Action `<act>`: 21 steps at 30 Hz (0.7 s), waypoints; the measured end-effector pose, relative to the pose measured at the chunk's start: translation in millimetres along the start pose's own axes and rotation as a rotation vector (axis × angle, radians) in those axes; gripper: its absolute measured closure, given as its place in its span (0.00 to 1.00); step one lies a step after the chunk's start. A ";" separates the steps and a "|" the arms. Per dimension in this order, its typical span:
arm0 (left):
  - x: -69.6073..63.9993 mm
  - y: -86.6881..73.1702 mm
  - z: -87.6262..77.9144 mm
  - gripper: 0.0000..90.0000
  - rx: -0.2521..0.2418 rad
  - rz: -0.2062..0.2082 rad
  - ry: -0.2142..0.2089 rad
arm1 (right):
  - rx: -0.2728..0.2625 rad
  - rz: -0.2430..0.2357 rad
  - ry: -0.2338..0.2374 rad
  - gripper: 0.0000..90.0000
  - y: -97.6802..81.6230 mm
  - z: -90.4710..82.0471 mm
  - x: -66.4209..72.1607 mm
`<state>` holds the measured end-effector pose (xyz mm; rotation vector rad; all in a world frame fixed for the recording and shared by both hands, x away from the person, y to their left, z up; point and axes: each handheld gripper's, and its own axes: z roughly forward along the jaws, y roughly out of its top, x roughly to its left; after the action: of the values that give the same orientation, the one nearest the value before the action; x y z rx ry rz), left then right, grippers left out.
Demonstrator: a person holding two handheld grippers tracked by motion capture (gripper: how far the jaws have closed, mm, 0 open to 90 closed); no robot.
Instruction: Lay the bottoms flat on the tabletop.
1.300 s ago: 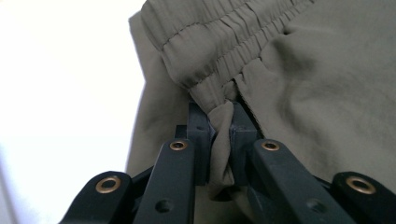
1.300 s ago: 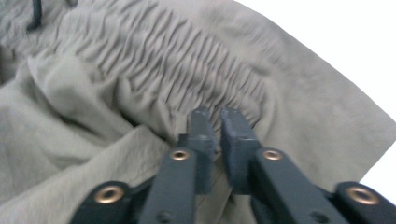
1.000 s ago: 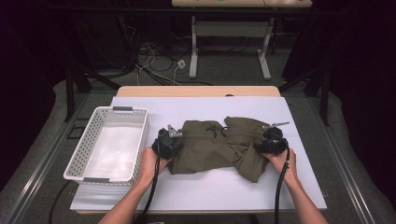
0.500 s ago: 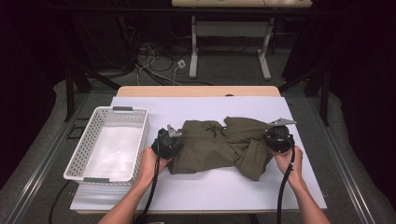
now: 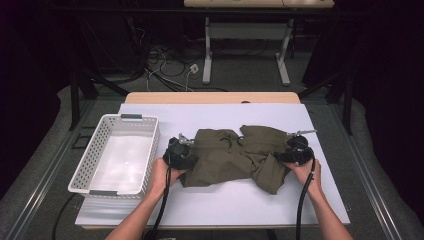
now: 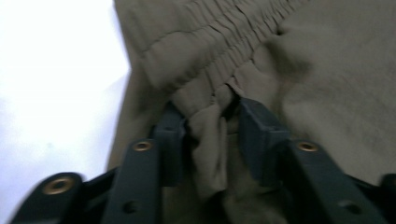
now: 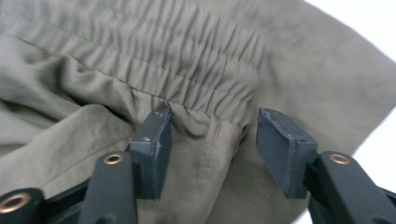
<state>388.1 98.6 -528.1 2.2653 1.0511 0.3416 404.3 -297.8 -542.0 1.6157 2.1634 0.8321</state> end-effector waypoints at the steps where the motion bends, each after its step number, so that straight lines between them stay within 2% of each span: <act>1: -1.7 -0.3 1.8 0.66 0.008 0.011 0.002 | 0.017 0.021 0.016 0.50 -1.2 4.0 0.0; 4: -7.1 -1.8 8.8 0.70 0.029 0.036 0.011 | 0.012 -0.017 -0.020 0.63 -1.4 4.8 6.9; 8: -14.3 -2.6 12.1 0.77 0.041 0.081 0.035 | -0.003 -0.105 -0.121 0.79 -2.4 5.2 24.6; 10: -15.3 -2.5 11.0 0.81 0.042 0.085 0.038 | -0.004 -0.154 -0.171 0.86 -3.1 4.7 32.7; 11: -14.7 -2.6 10.4 0.82 0.044 0.084 0.037 | -0.002 -0.168 -0.181 0.89 -3.4 4.3 36.0; 12: -14.3 -3.2 10.6 0.84 0.036 0.080 0.041 | -0.007 -0.174 -0.194 0.91 -3.6 4.3 37.8; 14: -13.1 -3.3 9.2 0.87 0.034 0.081 0.038 | -0.013 -0.177 -0.191 0.93 -3.3 3.2 37.6; 16: -12.6 -3.2 7.8 0.90 0.021 0.079 0.042 | -0.034 -0.160 -0.184 0.94 -2.9 0.6 35.0; 21: -10.0 -1.6 -1.4 0.91 -0.037 0.060 0.063 | -0.136 -0.119 -0.183 0.94 0.7 -16.2 28.9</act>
<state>380.0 92.5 -527.8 2.2702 1.0012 0.4562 386.6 -274.6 -526.3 1.4231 2.0086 0.7466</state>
